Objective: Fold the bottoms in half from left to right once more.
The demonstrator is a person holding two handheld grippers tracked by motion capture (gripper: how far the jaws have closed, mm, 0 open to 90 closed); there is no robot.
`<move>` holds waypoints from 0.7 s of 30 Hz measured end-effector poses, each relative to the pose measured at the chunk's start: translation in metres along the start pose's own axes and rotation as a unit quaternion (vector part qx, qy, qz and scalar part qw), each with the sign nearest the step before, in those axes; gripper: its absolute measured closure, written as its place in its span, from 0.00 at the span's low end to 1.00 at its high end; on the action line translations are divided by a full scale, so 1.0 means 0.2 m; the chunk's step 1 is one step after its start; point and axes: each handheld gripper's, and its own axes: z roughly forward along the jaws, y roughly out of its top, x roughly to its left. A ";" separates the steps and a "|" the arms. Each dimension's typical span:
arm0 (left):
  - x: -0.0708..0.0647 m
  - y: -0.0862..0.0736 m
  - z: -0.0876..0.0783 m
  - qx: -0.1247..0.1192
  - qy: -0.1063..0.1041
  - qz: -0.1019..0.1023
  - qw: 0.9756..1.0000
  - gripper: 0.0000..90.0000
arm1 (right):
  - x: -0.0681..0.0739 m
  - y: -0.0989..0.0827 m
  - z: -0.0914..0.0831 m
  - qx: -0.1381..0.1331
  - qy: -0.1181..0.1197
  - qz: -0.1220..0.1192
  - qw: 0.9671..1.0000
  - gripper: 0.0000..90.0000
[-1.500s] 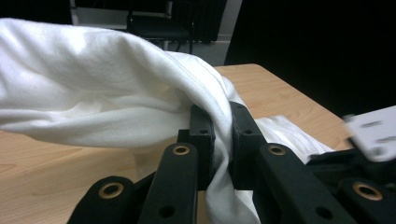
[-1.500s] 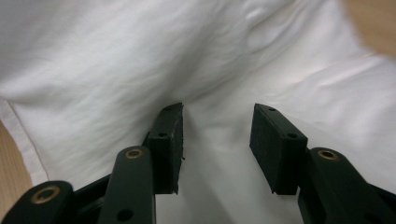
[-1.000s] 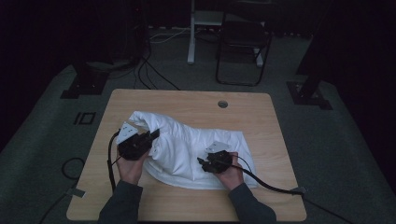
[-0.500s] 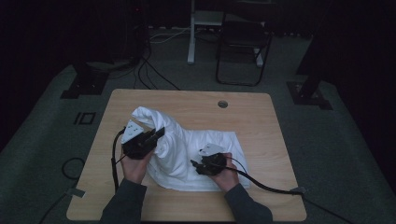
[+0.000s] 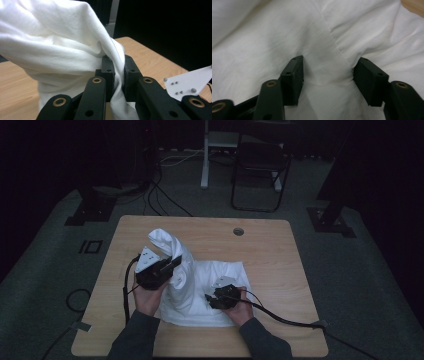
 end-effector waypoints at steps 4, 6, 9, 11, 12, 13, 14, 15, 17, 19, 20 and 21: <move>-0.01 -0.01 0.01 0.004 -0.004 0.003 1.000 0.92 | -0.05 0.00 -0.09 -0.037 0.023 0.008 0.999 0.44; -0.01 -0.02 0.01 0.006 -0.005 0.004 1.000 0.92 | -0.12 -0.02 -0.18 -0.056 0.000 0.030 0.998 0.45; -0.03 -0.01 0.03 0.007 -0.010 0.005 1.000 0.92 | -0.22 -0.07 -0.22 -0.034 -0.038 0.045 0.998 0.44; -0.05 -0.01 0.05 0.010 -0.014 0.009 1.000 0.92 | -0.26 -0.11 -0.19 -0.008 -0.048 0.055 0.997 0.44; -0.05 -0.01 0.05 0.011 -0.015 0.010 1.000 0.92 | -0.26 -0.14 -0.15 0.011 -0.047 0.057 0.997 0.43; -0.05 -0.01 0.05 0.011 -0.015 0.010 1.000 0.92 | -0.26 -0.15 -0.14 0.016 -0.047 0.057 0.997 0.43; -0.08 0.00 0.07 0.015 -0.017 0.016 1.000 0.92 | -0.24 -0.16 -0.11 0.004 -0.037 0.060 0.997 0.45; -0.09 0.00 0.09 0.018 -0.019 0.021 0.999 0.92 | -0.23 -0.16 -0.11 0.001 -0.032 0.063 0.997 0.45; -0.12 0.00 0.12 0.021 -0.026 0.023 0.999 0.92 | -0.20 -0.14 -0.10 0.003 -0.035 0.047 0.998 0.48; -0.15 0.01 0.14 0.022 -0.033 0.026 0.999 0.92 | -0.17 -0.12 -0.09 0.004 -0.036 0.035 0.999 0.50; -0.16 0.01 0.15 0.022 -0.036 0.026 0.999 0.92 | -0.17 -0.12 -0.08 0.001 -0.030 0.039 0.999 0.50; -0.17 0.01 0.17 0.022 -0.041 0.026 0.999 0.92 | -0.17 -0.12 -0.08 0.000 -0.025 0.043 0.999 0.50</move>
